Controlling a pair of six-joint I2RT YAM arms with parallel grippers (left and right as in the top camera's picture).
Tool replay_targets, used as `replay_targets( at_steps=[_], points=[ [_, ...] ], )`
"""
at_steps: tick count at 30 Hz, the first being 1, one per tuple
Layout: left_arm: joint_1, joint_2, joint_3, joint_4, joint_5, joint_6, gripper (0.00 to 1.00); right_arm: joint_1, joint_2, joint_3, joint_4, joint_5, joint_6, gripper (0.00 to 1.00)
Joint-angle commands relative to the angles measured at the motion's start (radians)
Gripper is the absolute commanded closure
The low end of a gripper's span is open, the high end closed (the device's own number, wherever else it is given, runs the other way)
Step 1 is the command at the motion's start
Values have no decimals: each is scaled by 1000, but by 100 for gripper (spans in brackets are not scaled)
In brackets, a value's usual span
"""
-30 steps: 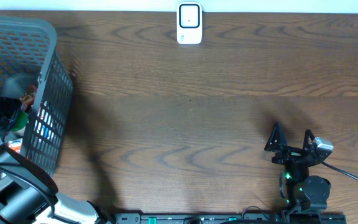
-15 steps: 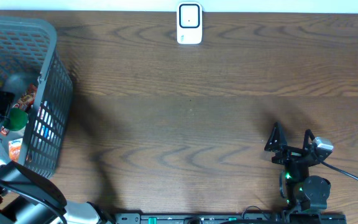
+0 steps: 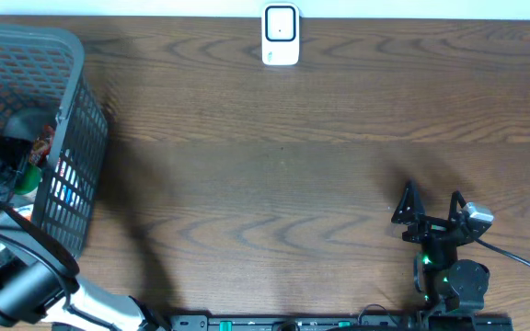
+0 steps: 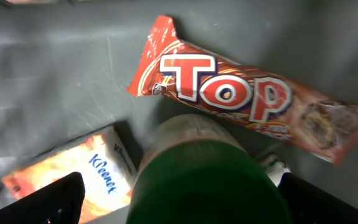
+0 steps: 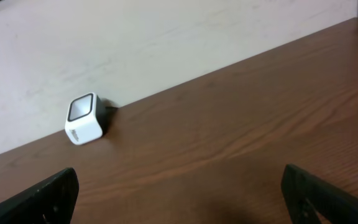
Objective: Scan the item barcode
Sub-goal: 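Grasp the green-lidded jar with the left gripper and lift it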
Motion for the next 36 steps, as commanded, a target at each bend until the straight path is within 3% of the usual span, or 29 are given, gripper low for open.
replay_targets(
  at_steps=[1, 9, 16, 18, 23, 36],
  points=[
    [-2, 74, 0, 0, -3, -8, 2, -6, -6, -1, -4, 2, -13, 1],
    [-2, 169, 0, 15, 57, -8, 1, -6, -6, -1, -4, 2, -13, 1],
    [-1, 145, 0, 7, 66, 30, 34, -6, -6, -1, -4, 2, -13, 1],
    [-1, 127, 0, 4, 66, 30, 37, -6, -6, -1, -4, 2, -13, 1],
    [-1, 44, 0, -8, 66, 38, 42, -6, -6, -1, -4, 2, -13, 1],
    [-1, -206, 0, -68, 77, 37, 42, -6, -6, -1, -3, 2, -13, 1]
  ],
)
